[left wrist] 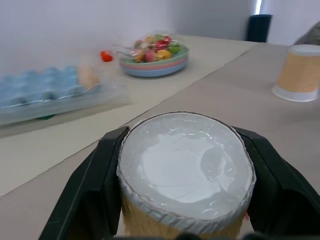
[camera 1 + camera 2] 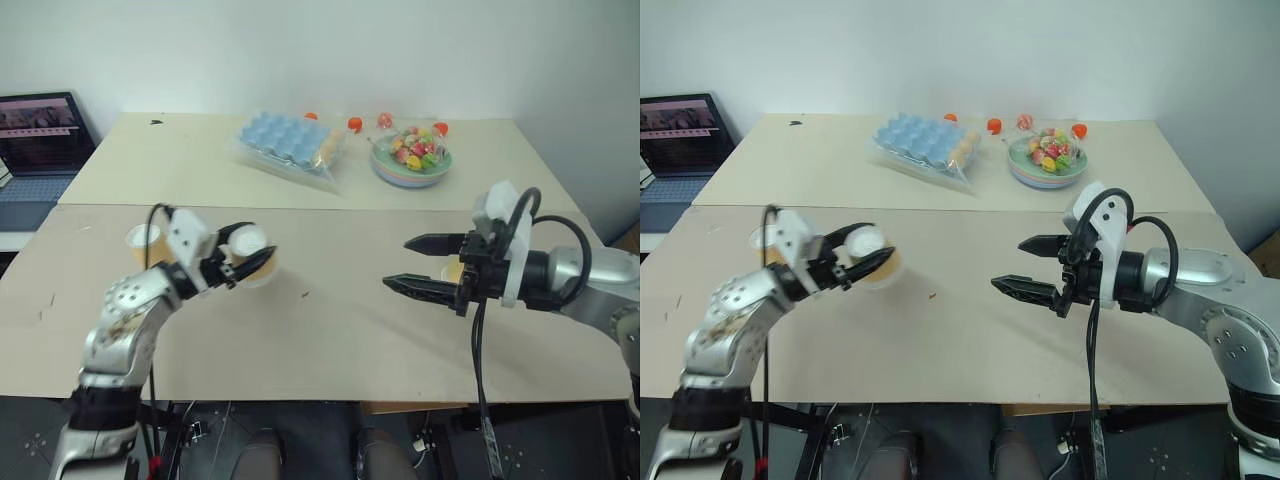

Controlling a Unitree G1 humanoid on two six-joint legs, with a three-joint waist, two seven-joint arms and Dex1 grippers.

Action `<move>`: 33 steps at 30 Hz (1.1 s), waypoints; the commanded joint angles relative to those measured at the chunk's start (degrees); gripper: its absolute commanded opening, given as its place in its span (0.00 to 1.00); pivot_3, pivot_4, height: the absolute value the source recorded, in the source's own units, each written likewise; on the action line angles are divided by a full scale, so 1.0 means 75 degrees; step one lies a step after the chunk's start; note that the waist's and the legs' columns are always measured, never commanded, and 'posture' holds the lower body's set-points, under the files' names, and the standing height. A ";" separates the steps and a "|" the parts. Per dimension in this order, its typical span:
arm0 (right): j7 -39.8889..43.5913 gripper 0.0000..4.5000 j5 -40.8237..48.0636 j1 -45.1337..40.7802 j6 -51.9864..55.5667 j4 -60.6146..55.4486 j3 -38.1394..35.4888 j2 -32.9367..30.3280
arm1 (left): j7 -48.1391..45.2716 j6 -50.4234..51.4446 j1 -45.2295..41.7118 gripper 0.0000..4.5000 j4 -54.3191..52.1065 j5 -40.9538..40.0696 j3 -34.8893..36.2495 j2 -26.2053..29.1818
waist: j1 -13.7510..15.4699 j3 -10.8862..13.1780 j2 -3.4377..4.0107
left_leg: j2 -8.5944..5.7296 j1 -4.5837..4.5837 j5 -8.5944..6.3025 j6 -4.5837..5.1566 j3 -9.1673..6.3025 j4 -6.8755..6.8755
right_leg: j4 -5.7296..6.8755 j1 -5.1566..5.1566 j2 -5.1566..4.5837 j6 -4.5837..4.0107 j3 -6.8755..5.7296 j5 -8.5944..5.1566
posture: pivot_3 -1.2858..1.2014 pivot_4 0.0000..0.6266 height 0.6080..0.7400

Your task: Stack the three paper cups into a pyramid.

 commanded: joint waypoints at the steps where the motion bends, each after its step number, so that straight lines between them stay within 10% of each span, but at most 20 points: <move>1: -0.0481 1.00 0.0439 0.0165 0.0088 -0.0464 -0.0590 0.0043 | -0.0646 -0.0359 -0.0644 0.66 0.0829 0.0230 -0.0416 -0.0014 | -0.0050 0.0000 0.0000 | 0.0002 0.0000 -0.0003 0.0005 0.0005 0.0000 | 0.0000 -0.0004 0.0001 0.0000 0.0005 0.0000 | 0.52 0.24 1.00; 14: -0.2000 1.00 0.1329 0.0959 0.0029 -0.1259 -0.1162 0.0070 | -0.2295 -0.1996 -0.3078 0.66 0.4319 0.0958 -0.1536 -0.1430 | 0.0045 0.0002 -0.0002 | -0.0001 -0.0022 -0.0018 0.0033 -0.0007 0.0032 | 0.0007 -0.0007 0.0004 0.0002 -0.0007 0.0002 | 0.52 0.24 1.00; 31: -0.3057 1.00 0.2300 0.1273 -0.0147 -0.1665 -0.1407 -0.0261 | -0.2443 -0.2647 -0.3555 0.66 0.5877 0.1413 -0.1546 -0.2586 | -0.0008 0.0001 -0.0002 | -0.0015 -0.0041 -0.0025 0.0046 -0.0014 0.0051 | 0.0001 -0.0006 -0.0005 0.0015 -0.0010 0.0004 | 0.52 0.24 1.00; 33: -0.3124 1.00 0.2367 0.1243 -0.0170 -0.1640 -0.1384 -0.0300 | -0.2330 -0.2536 -0.3510 0.81 0.5854 0.1337 -0.1413 -0.2573 | -0.0005 0.0001 -0.0002 | -0.0015 -0.0039 -0.0026 0.0046 -0.0014 0.0051 | 0.0003 -0.0005 -0.0005 0.0015 -0.0010 0.0005 | 0.52 0.24 1.00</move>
